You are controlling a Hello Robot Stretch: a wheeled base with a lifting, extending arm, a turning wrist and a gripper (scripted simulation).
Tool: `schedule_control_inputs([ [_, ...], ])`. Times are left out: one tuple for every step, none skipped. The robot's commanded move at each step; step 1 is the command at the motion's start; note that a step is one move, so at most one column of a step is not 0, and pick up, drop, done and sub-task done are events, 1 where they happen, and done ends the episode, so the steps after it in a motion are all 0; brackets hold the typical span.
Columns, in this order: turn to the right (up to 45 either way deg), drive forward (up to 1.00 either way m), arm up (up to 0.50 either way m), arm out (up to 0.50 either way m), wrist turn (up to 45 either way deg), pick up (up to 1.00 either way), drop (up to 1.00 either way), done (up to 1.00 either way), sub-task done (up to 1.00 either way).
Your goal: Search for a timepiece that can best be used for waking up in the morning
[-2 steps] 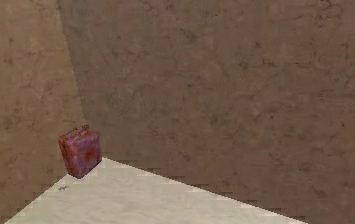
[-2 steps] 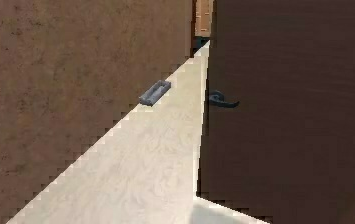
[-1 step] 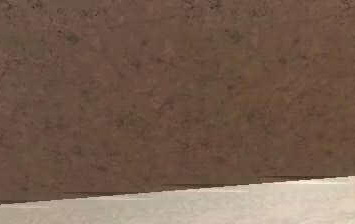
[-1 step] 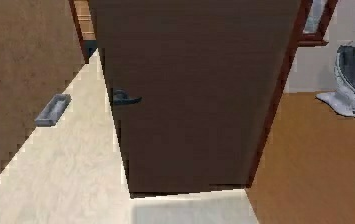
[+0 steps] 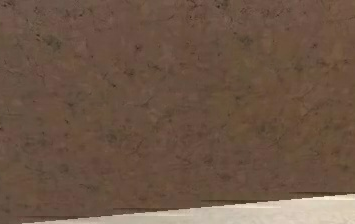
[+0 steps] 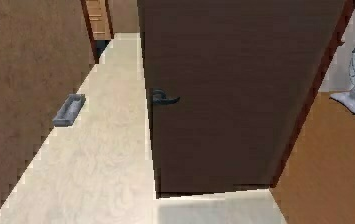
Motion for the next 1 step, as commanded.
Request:
schedule_control_inputs([
  [45.0, 0.0, 0.0, 0.0, 0.0, 0.0, 0.0, 0.0, 0.0],
])
